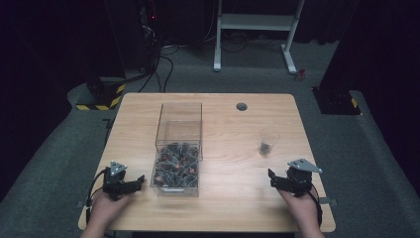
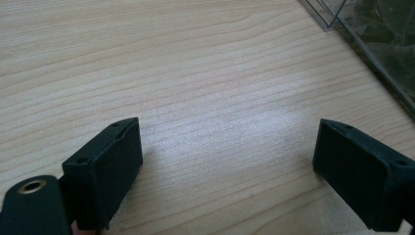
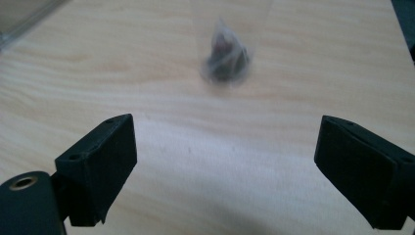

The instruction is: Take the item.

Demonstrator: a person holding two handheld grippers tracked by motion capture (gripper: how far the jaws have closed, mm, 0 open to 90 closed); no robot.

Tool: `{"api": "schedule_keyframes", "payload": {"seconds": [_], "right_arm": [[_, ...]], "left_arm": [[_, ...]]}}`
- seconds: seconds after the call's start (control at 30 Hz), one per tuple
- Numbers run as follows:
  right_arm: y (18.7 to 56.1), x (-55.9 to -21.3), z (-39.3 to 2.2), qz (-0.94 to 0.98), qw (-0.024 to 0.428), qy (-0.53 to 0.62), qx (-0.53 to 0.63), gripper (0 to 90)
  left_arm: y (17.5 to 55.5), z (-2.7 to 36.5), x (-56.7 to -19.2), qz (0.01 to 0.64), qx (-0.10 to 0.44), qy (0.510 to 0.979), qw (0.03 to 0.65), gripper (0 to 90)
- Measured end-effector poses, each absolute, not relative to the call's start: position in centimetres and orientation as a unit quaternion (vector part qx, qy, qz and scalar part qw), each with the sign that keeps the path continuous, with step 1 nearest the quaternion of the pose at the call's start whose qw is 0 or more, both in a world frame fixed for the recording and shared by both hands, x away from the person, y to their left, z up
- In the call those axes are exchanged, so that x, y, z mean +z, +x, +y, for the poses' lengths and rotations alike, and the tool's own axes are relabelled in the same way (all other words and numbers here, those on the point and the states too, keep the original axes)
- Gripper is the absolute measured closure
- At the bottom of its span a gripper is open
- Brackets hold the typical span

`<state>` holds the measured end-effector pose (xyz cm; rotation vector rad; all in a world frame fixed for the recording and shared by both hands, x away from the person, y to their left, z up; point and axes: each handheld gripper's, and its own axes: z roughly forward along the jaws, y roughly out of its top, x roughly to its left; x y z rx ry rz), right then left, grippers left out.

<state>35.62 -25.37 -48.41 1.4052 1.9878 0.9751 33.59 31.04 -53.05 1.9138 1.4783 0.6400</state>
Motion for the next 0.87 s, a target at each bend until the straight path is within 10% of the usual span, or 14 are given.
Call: {"api": "schedule_keyframes", "payload": {"seconds": [0.87], "right_arm": [[34.1,-52.5,-24.0,0.751,0.227,0.542,0.303,9.2]], "left_arm": [[33.6,31.0,-53.1,0.561,0.243,0.726,0.315,11.4]]}}
